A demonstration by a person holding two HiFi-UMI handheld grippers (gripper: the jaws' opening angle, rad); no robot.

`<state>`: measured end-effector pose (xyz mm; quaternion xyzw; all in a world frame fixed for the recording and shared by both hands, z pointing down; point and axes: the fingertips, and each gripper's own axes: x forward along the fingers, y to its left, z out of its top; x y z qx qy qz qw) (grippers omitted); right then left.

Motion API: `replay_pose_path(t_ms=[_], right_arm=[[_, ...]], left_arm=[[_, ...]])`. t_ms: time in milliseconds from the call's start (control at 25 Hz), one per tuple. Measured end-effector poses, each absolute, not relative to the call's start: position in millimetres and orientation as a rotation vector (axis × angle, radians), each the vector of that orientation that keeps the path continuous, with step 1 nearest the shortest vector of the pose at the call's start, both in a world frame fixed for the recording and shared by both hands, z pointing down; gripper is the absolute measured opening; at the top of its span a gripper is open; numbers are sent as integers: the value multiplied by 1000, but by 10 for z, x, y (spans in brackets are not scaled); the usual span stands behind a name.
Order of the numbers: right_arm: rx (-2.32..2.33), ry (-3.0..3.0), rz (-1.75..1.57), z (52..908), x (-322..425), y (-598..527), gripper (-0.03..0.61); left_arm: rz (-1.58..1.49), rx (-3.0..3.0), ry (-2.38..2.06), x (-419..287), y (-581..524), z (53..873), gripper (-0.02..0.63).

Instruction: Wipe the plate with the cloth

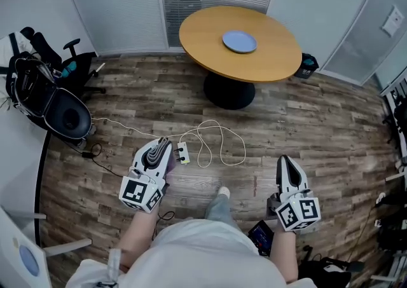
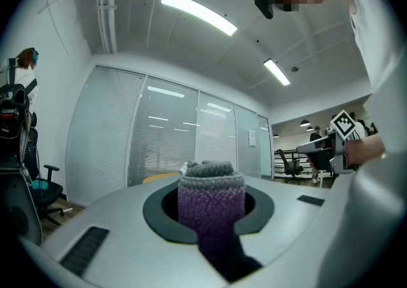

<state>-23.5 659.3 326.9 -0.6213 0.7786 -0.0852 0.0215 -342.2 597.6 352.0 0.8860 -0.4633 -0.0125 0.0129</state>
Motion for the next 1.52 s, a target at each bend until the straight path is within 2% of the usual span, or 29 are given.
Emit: replay_pose_path(t_ms=[600, 960, 1520], right_arm=[[-1746, 2516, -184, 2832, 288, 5072, 20], [-1703, 2611, -87, 2856, 534, 4346, 20], [-1675, 2567, -155, 2919, 890, 3886, 20]], left_arm=[[-120, 2710, -1586, -2714, 4795, 3082, 83], [-133, 2699, -1673, -2374, 4265, 2978, 83], [-86, 2694, -1678, -2077, 3917, 2986, 83]])
